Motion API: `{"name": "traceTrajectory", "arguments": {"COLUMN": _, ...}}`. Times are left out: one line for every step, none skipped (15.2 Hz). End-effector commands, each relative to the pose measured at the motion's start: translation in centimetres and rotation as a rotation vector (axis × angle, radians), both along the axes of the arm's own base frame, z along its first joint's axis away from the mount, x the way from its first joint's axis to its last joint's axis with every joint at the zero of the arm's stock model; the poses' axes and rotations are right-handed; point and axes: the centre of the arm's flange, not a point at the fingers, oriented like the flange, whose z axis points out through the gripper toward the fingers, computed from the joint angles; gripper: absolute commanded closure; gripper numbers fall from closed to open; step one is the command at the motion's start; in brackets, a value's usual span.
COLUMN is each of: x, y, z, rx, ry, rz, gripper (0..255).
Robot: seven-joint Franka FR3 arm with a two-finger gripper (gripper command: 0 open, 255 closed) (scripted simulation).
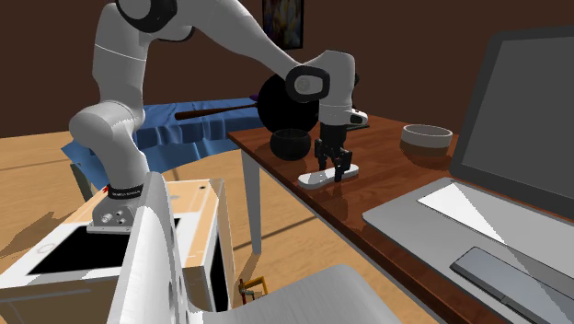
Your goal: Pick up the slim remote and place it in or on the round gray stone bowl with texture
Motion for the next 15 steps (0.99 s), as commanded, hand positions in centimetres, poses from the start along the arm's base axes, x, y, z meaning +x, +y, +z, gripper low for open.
{"name": "traceTrajectory", "arguments": {"x": 0.0, "y": 0.0, "z": 0.0, "rx": 0.0, "ry": 0.0, "rz": 0.0, "gripper": 255}}
{"name": "traceTrajectory", "arguments": {"x": 0.0, "y": 0.0, "z": 0.0, "rx": 0.0, "ry": 0.0, "rz": 0.0, "gripper": 255}}
{"name": "traceTrajectory", "arguments": {"x": 0.0, "y": 0.0, "z": 0.0, "rx": 0.0, "ry": 0.0, "rz": 0.0, "gripper": 255}}
{"name": "traceTrajectory", "arguments": {"x": 0.0, "y": 0.0, "z": 0.0, "rx": 0.0, "ry": 0.0, "rz": 0.0, "gripper": 255}}
{"name": "traceTrajectory", "arguments": {"x": 0.0, "y": 0.0, "z": 0.0, "rx": 0.0, "ry": 0.0, "rz": 0.0, "gripper": 255}}
{"name": "traceTrajectory", "arguments": {"x": 0.0, "y": 0.0, "z": 0.0, "rx": 0.0, "ry": 0.0, "rz": 0.0, "gripper": 255}}
{"name": "traceTrajectory", "arguments": {"x": 0.0, "y": 0.0, "z": 0.0, "rx": 0.0, "ry": 0.0, "rz": 0.0, "gripper": 255}}
{"name": "traceTrajectory", "arguments": {"x": 0.0, "y": 0.0, "z": 0.0, "rx": 0.0, "ry": 0.0, "rz": 0.0, "gripper": 255}}
{"name": "traceTrajectory", "arguments": {"x": 0.0, "y": 0.0, "z": 0.5, "rx": 0.0, "ry": 0.0, "rz": 0.0, "gripper": 255}}
{"name": "traceTrajectory", "arguments": {"x": 0.0, "y": 0.0, "z": 1.0, "rx": 0.0, "ry": 0.0, "rz": 0.0, "gripper": 255}}
{"name": "traceTrajectory", "arguments": {"x": 0.0, "y": 0.0, "z": 1.6, "rx": 0.0, "ry": 0.0, "rz": 0.0, "gripper": 255}}
{"name": "traceTrajectory", "arguments": {"x": 0.0, "y": 0.0, "z": 2.1, "rx": 0.0, "ry": 0.0, "rz": 0.0, "gripper": 255}}
{"name": "traceTrajectory", "arguments": {"x": 0.0, "y": 0.0, "z": 2.6, "rx": 0.0, "ry": 0.0, "rz": 0.0, "gripper": 255}}
{"name": "traceTrajectory", "arguments": {"x": 0.0, "y": 0.0, "z": 3.2, "rx": 0.0, "ry": 0.0, "rz": 0.0, "gripper": 255}}
{"name": "traceTrajectory", "arguments": {"x": 0.0, "y": 0.0, "z": 3.7, "rx": 0.0, "ry": 0.0, "rz": 0.0, "gripper": 255}}
